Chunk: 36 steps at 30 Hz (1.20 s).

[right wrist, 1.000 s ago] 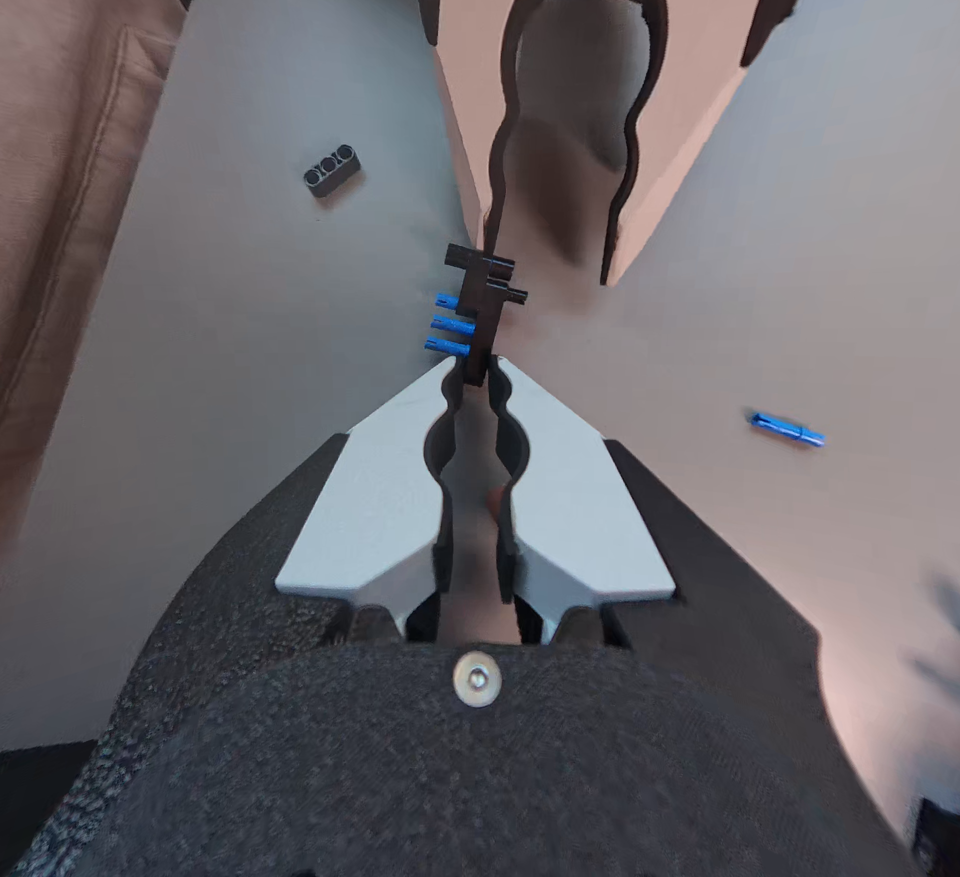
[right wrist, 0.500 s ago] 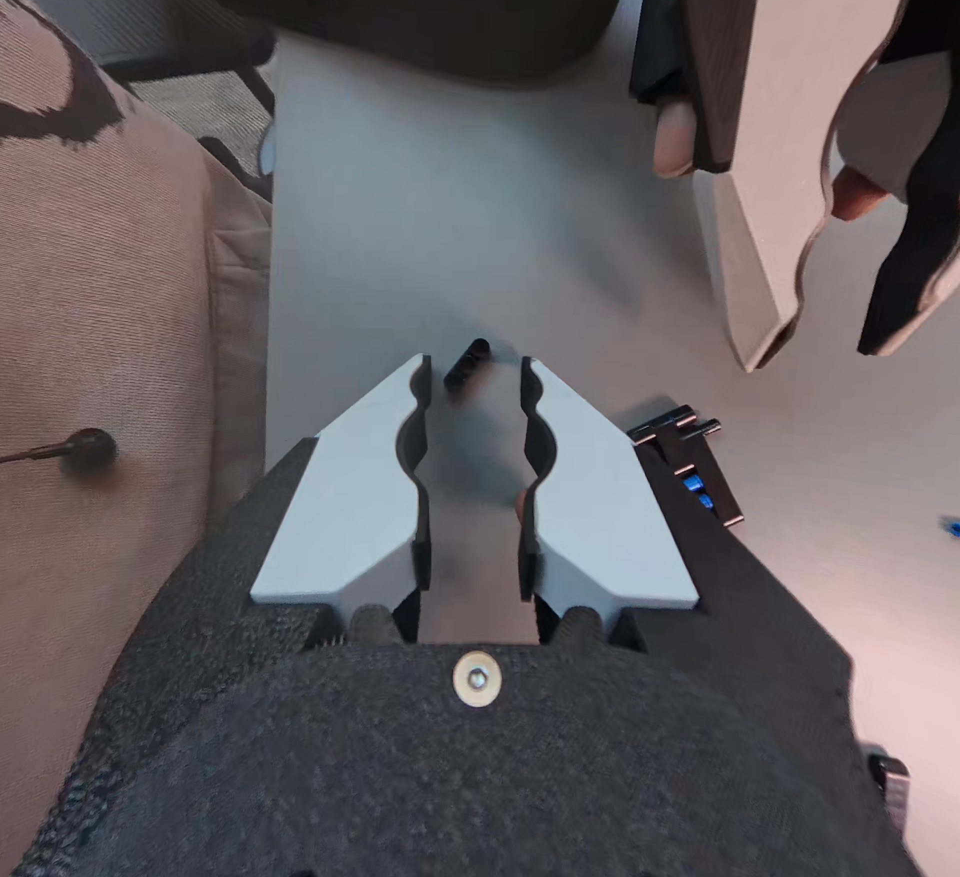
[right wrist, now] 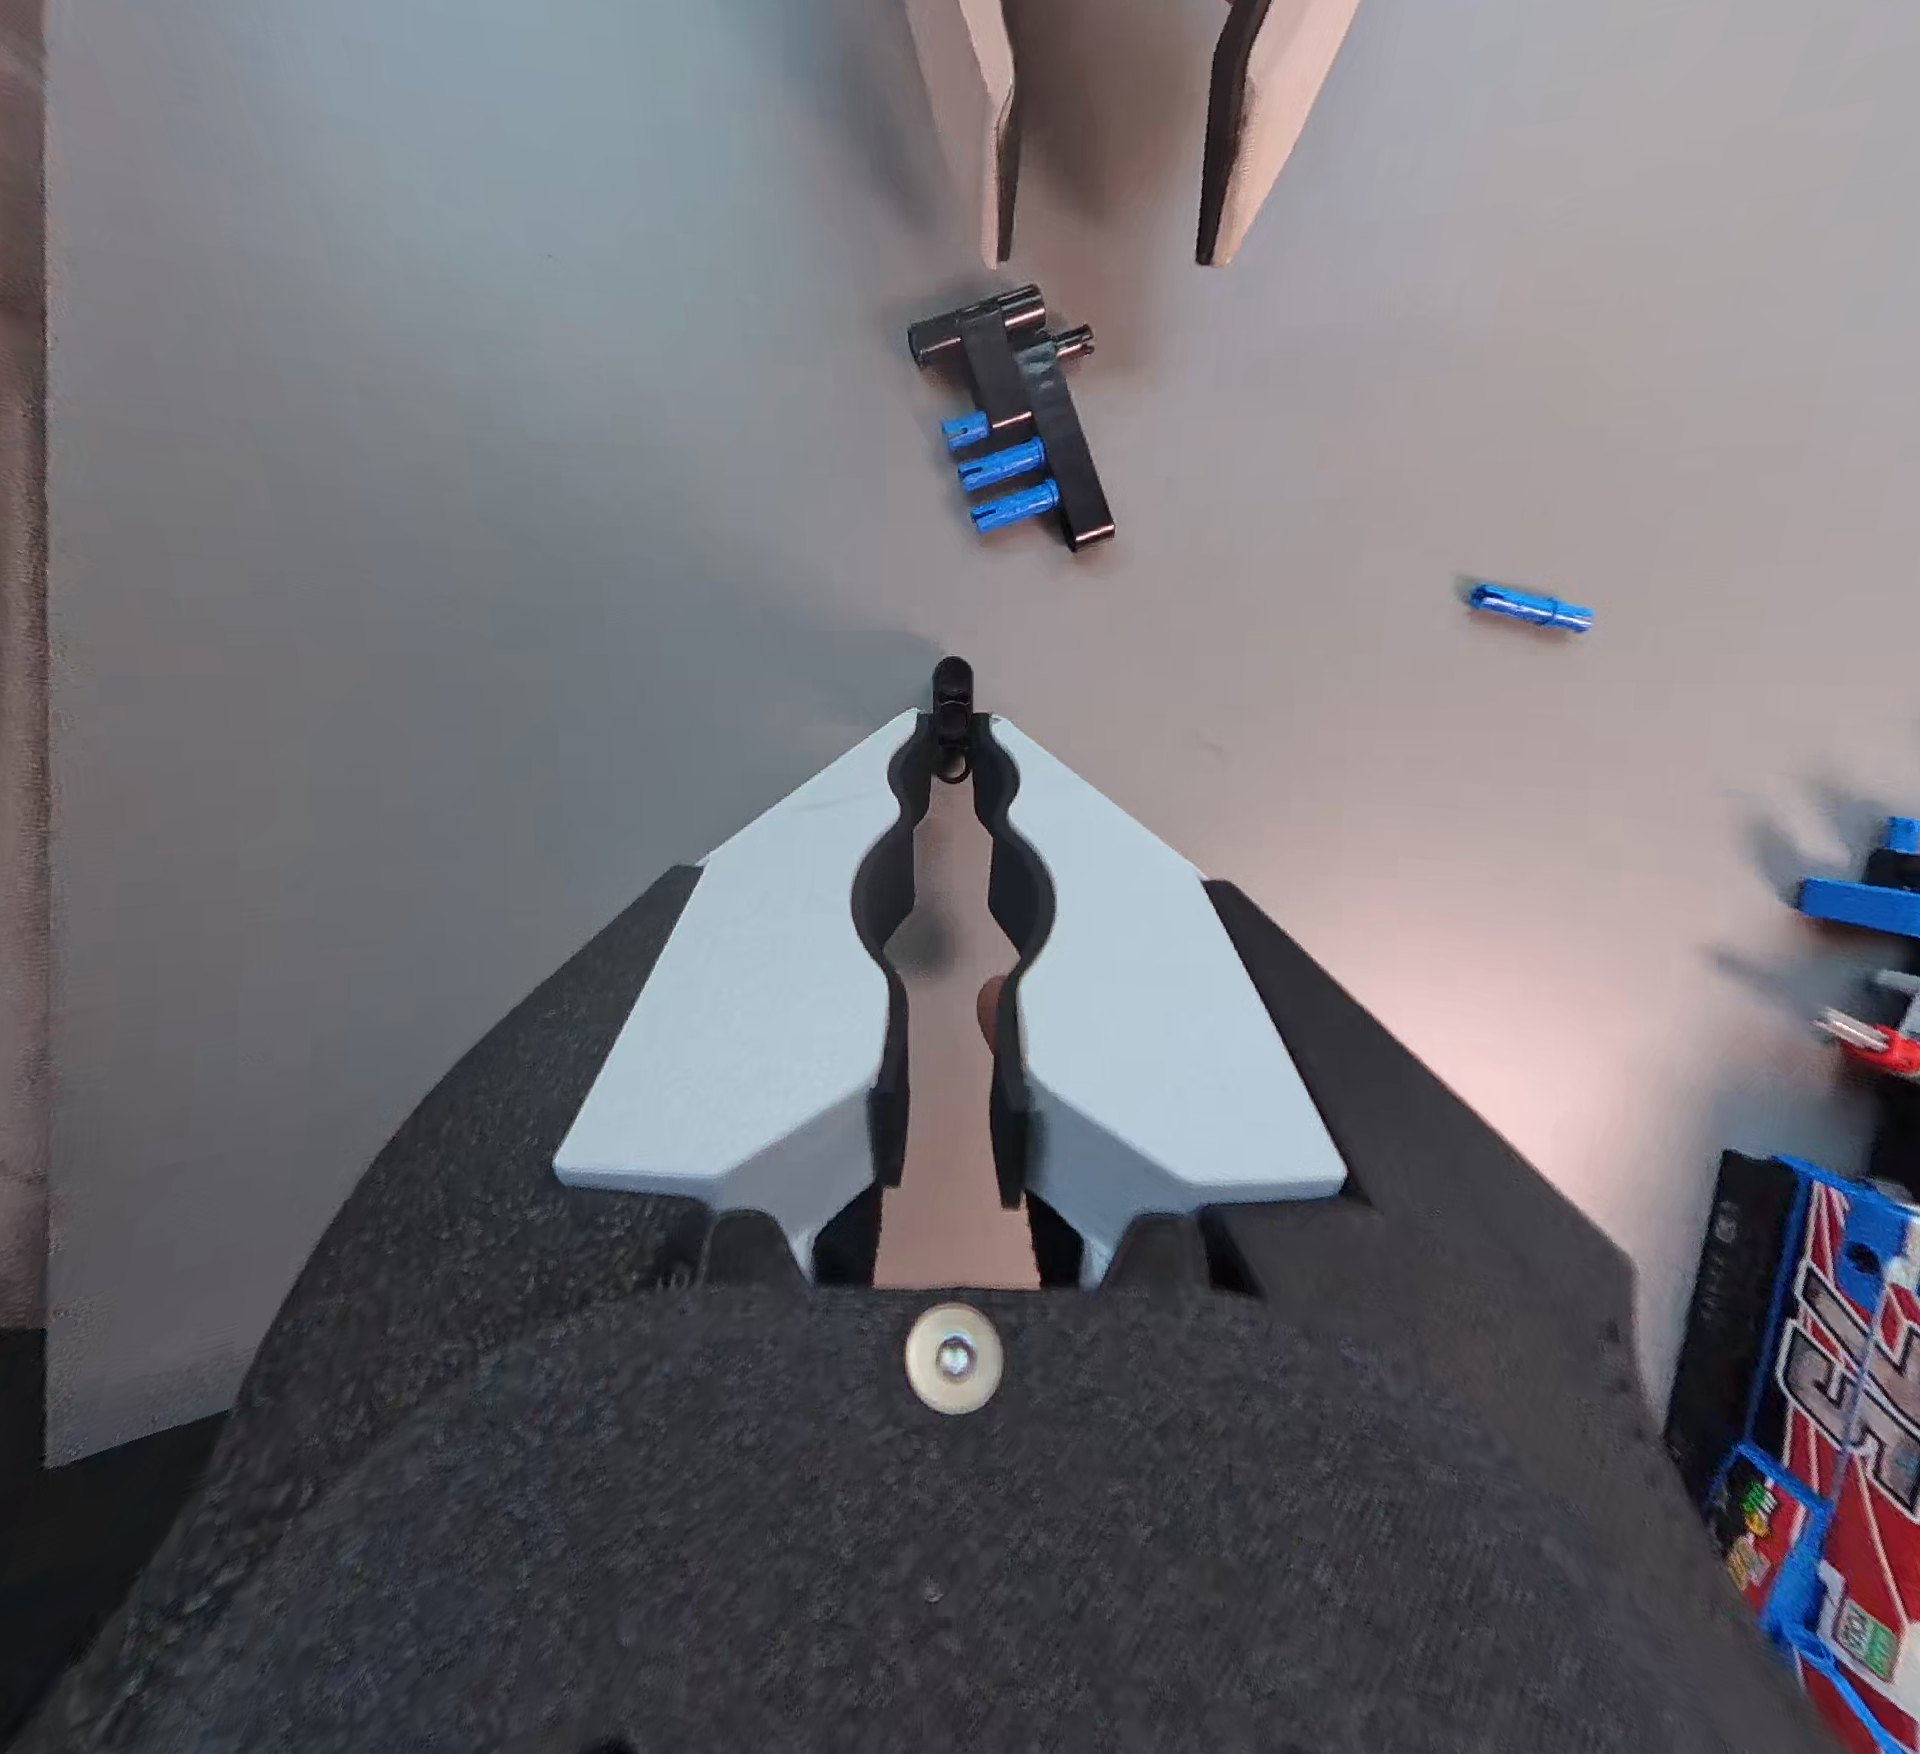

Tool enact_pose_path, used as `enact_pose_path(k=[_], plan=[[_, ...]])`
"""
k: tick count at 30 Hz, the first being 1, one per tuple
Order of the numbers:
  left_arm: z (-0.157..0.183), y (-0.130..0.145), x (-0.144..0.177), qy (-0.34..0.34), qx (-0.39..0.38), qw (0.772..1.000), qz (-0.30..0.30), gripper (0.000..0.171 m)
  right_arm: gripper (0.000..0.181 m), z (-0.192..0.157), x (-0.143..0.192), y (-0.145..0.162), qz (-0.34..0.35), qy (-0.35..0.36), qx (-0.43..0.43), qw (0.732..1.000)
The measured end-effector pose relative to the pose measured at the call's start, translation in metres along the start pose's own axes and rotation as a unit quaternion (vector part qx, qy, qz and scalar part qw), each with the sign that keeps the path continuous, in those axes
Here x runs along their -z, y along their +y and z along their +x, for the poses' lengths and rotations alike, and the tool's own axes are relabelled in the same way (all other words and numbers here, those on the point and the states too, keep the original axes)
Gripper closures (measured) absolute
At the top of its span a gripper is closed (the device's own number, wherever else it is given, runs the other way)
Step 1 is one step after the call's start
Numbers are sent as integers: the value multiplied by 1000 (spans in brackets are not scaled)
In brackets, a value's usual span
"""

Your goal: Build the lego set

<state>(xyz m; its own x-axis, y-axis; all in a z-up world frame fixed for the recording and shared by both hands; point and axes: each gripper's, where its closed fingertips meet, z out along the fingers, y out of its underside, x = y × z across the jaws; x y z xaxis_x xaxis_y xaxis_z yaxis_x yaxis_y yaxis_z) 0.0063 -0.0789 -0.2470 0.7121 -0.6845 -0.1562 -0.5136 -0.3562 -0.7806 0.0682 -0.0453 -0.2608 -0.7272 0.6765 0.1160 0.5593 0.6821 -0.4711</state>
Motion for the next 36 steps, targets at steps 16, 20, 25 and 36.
enact_pose_path(k=[16,20,25,36], plan=[[8,2,5,24,4,1000,19,144,176,18,-24,-39,12,-101,108,989],[12,-3,10,35,-5,999,32,137,176,23,-24,-40,22,-126,58,990],[11,-27,16,-7,-57,995,83,126,176,9,9,-57,149,-273,-119,943],[28,-57,15,-16,-97,987,127,165,175,-8,29,-67,231,-352,-179,889]])
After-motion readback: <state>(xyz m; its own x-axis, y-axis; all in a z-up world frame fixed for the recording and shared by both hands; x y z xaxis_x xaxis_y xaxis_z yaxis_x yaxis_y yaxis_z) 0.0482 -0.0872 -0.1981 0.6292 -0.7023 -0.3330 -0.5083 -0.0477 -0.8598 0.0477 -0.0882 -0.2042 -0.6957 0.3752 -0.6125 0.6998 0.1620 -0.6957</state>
